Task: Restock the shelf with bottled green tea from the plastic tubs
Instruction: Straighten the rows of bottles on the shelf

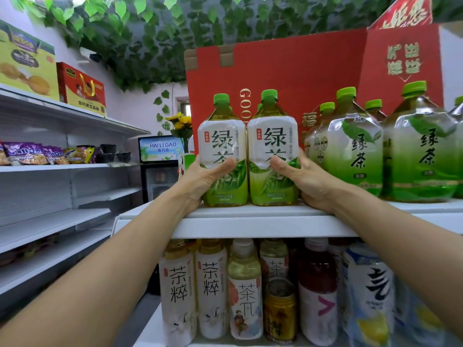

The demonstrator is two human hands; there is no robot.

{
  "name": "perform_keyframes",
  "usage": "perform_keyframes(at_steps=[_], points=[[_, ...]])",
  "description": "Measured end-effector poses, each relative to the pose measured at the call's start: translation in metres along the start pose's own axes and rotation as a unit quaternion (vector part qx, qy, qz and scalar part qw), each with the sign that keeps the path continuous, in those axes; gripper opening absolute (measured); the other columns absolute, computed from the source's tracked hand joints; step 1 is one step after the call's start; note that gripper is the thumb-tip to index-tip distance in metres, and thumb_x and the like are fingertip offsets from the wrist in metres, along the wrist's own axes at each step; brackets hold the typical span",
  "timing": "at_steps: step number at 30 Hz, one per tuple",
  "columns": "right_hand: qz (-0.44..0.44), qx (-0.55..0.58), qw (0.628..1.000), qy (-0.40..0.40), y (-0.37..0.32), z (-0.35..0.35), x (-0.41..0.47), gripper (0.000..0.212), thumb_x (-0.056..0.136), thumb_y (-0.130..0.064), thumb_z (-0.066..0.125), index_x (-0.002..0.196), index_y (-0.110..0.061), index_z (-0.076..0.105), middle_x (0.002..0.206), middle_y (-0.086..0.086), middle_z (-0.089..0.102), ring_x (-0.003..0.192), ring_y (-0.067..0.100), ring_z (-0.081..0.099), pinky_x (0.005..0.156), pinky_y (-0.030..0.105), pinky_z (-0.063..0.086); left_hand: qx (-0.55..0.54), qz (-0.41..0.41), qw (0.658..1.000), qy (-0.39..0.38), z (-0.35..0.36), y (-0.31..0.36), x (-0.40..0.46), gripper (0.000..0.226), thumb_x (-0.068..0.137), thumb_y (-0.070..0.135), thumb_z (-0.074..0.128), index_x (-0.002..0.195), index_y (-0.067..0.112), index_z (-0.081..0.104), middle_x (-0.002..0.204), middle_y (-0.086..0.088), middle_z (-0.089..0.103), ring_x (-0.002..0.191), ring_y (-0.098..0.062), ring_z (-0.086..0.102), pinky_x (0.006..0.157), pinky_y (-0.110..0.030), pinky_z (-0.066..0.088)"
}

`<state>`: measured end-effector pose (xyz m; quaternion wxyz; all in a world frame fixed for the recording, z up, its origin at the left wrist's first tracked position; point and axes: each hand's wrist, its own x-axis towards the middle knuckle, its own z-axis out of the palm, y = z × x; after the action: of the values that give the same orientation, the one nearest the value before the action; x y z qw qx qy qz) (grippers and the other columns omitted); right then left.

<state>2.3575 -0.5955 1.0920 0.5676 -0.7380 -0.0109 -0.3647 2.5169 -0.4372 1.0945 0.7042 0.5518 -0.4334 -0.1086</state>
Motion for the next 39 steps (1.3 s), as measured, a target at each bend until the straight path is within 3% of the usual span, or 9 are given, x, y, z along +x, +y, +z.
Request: perform_keyframes(at_steps=[3,7,15,19,24,27,31,34,39], points=[[-0.019,-0.050,0.998,0.032,0.002,0.001,0.000,0.089,0.062,-0.063,0.079,0.138,-0.041,0.037,0.123,-0.010,0.062,0.119,0.021,0.058,0.104,0.049,0.047,-0.006,0.001,1.000,-0.006,0.001,0.000,0.000,0.139,0.019,0.063,0.096,0.142,0.021,0.047,0.125,-0.009,0.069,0.117,-0.029,0.065,0.105,-0.055,0.048],[-0.025,-0.076,0.996,0.029,0.003,0.000,0.001,0.109,0.050,-0.075,0.080,0.143,-0.040,0.033,0.126,-0.011,0.060,0.122,0.021,0.056,0.108,0.053,0.042,-0.011,0.006,1.000,-0.012,0.000,-0.001,0.003,0.141,0.018,0.062,0.096,0.142,0.020,0.046,0.125,-0.009,0.070,0.116,-0.029,0.066,0.105,-0.053,0.049],[-0.059,-0.254,0.958,0.120,-0.007,0.021,-0.027,0.065,0.092,-0.041,0.065,0.145,-0.022,0.032,0.130,-0.009,0.055,0.118,0.011,0.052,0.107,0.037,0.042,0.137,0.022,0.986,0.088,0.011,0.010,-0.016,0.137,0.035,0.082,0.081,0.150,0.024,0.035,0.141,-0.003,0.056,0.130,-0.025,0.053,0.113,-0.049,0.040],[-0.077,-0.344,0.932,0.081,-0.008,0.010,-0.063,0.061,0.097,-0.027,0.059,0.150,-0.016,0.030,0.148,0.000,0.043,0.137,0.017,0.039,0.108,0.024,0.030,0.301,0.197,0.911,0.203,0.043,0.008,-0.054,0.095,0.087,0.056,0.068,0.157,0.017,0.017,0.155,-0.006,0.027,0.145,-0.022,0.025,0.120,-0.043,0.026],[-0.184,-0.400,0.888,0.134,-0.015,-0.038,-0.094,0.048,0.093,-0.012,0.064,0.140,-0.013,0.051,0.135,0.001,0.053,0.128,0.017,0.048,0.109,0.040,0.041,0.347,0.380,0.856,0.056,0.119,0.006,-0.090,0.077,0.090,0.038,0.066,0.152,0.010,0.030,0.157,-0.008,0.027,0.149,-0.017,0.022,0.123,-0.032,0.023],[-0.209,-0.420,0.855,0.219,-0.027,-0.087,-0.106,0.040,0.089,-0.006,0.065,0.129,-0.010,0.058,0.119,-0.001,0.051,0.119,0.019,0.049,0.106,0.040,0.042,0.351,0.321,0.879,-0.025,0.170,0.005,-0.090,0.081,0.093,0.035,0.068,0.156,0.012,0.022,0.162,-0.005,0.020,0.151,-0.010,0.014,0.123,-0.024,0.014],[-0.141,-0.442,0.825,0.322,-0.041,-0.156,-0.111,0.053,0.089,-0.011,0.066,0.138,-0.009,0.045,0.135,0.011,0.041,0.131,0.025,0.036,0.115,0.034,0.028,0.309,0.139,0.940,-0.033,0.211,0.005,-0.057,0.103,0.093,0.041,0.068,0.160,0.016,-0.006,0.169,0.002,-0.001,0.154,-0.013,0.004,0.124,-0.032,0.007],[-0.089,-0.461,0.838,0.278,-0.037,-0.187,-0.114,0.074,0.089,-0.015,0.069,0.151,-0.009,0.028,0.154,0.010,0.027,0.145,0.022,0.022,0.117,0.027,0.015,0.221,0.041,0.974,-0.011,0.224,0.002,-0.028,0.123,0.083,0.044,0.079,0.159,0.019,-0.014,0.168,-0.005,0.013,0.153,-0.023,0.017,0.124,-0.047,0.018],[-0.085,-0.497,0.837,0.213,-0.030,-0.199,-0.116,0.092,0.088,-0.021,0.072,0.158,-0.018,0.012,0.157,0.006,0.029,0.142,0.021,0.031,0.112,0.032,0.028,0.147,0.022,0.989,0.006,0.225,-0.009,-0.010,0.120,0.074,0.033,0.088,0.159,0.019,0.005,0.152,0.000,0.041,0.140,-0.021,0.039,0.112,-0.033,0.028]])
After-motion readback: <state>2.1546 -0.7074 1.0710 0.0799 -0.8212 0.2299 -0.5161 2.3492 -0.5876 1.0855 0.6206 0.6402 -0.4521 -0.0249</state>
